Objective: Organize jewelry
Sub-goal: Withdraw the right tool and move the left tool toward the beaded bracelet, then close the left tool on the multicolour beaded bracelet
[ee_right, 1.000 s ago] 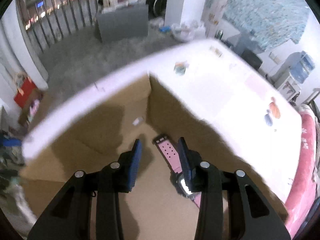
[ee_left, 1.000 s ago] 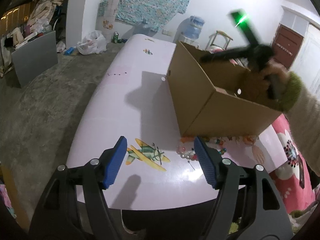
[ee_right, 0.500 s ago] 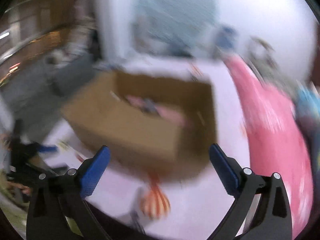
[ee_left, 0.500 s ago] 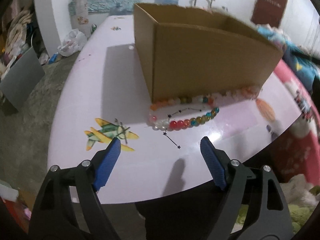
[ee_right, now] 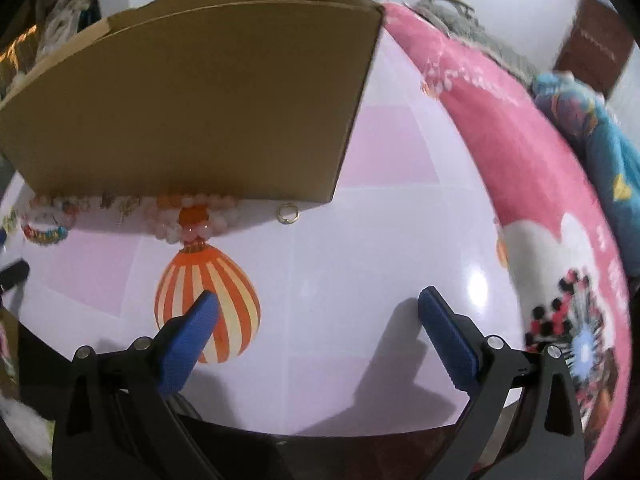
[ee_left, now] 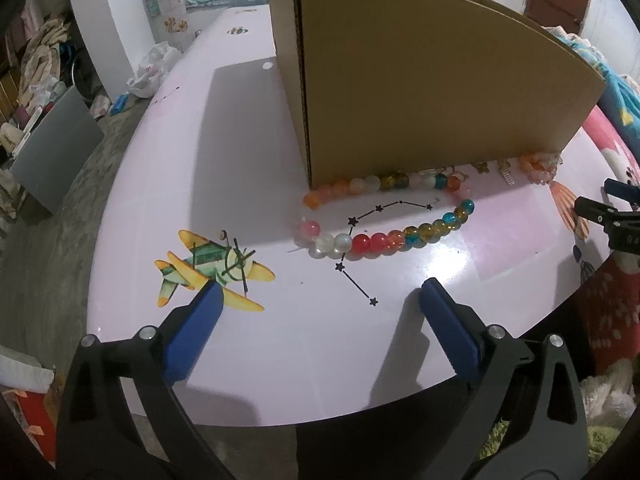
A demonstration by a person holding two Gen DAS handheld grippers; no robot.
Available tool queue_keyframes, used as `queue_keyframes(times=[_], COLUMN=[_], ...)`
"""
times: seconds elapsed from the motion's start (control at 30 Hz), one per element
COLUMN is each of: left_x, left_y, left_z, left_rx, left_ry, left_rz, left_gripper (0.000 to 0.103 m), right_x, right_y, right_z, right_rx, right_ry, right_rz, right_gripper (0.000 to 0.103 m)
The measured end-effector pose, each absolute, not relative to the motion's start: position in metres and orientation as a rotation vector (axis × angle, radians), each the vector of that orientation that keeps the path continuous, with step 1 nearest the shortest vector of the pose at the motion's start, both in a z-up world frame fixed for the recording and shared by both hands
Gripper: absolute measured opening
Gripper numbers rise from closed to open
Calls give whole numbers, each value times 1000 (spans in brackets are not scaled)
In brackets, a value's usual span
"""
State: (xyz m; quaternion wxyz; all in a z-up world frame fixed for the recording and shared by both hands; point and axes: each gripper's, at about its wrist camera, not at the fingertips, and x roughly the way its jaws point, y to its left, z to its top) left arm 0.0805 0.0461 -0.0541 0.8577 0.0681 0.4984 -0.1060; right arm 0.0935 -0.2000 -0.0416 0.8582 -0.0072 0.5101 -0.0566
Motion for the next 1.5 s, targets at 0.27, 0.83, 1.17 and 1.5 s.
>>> queue_keyframes(times=[0.27,0.83,1.17,1.5], left_x=[80,87,115,119], left_y=[44,72,72,63], left_z=[-53,-23,-40,-44], left_rx=[138,-53,-56,42], left_ry=[1055,913,994,1021], left_rz=[-218,-352,-351,-324], left_gripper=[96,59,39,33], right_x=[85,96,117,128], right_y=[-199,-88,-80,-60], right_z=[-33,-18,-37,-46], right_rx=[-48,262,312,261], right_ry=[1014,959,1044,1074], right_rz=[-54,458,402,407], right_gripper=[96,56,37,26])
